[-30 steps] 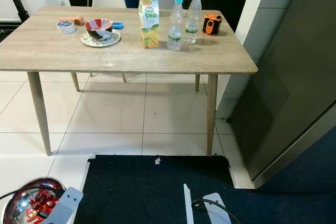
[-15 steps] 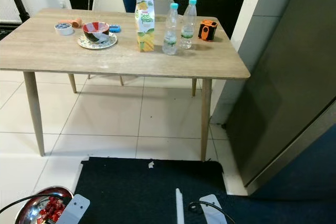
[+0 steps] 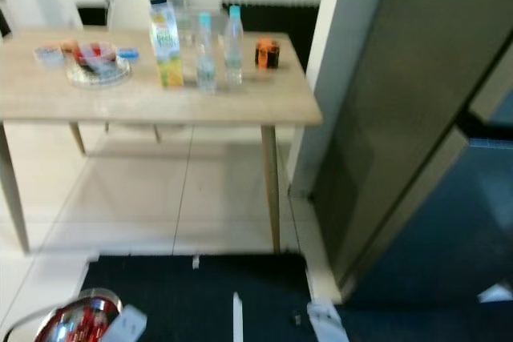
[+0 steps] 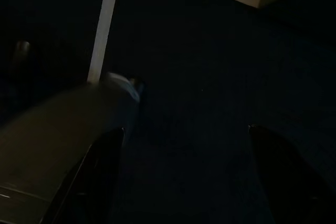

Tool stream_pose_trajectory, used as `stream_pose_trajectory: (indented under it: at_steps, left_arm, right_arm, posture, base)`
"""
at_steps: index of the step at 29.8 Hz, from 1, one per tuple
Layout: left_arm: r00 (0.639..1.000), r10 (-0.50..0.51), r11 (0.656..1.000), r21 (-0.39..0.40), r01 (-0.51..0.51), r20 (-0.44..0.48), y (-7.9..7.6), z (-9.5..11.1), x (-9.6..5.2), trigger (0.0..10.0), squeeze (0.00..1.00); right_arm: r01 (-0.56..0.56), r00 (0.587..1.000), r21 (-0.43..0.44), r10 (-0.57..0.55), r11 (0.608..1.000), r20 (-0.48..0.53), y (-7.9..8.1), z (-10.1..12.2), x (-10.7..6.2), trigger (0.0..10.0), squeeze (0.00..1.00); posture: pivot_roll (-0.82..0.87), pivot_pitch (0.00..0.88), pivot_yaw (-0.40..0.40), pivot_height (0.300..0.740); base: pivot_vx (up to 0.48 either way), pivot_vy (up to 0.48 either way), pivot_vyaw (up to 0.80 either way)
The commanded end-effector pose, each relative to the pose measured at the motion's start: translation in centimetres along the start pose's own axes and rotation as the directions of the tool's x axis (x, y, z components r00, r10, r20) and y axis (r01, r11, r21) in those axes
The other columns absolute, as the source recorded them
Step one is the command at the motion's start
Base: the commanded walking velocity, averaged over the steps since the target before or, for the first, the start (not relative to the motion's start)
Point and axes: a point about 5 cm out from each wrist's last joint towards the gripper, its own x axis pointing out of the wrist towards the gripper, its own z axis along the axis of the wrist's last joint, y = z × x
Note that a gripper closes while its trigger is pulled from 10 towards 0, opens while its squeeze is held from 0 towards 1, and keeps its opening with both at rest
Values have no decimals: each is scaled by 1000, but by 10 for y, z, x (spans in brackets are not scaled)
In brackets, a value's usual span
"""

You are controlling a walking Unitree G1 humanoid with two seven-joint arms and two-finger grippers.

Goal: Restocking fridge

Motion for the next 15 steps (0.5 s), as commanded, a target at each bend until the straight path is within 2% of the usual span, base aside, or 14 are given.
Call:
stream_pose_trajectory:
  at_steps: [1,15]
  left_arm:
    - [1000,-5,1000,11,5,3,-2,1,0,10000,0]
    - [1000,-9,1000,24,9,4,-4,3,0,10000,0]
  right_arm:
    - [11,1000,-1,-11,1000,-4,-4,-1,-1,10000,0]
    - [5,1000,-5,-5,1000,7,-2,-1,0,10000,0]
  posture:
    - [7,4,4,740]
    - [2,8,9,740]
  base:
    - [0,-469,0]
    - [0,-469,0]
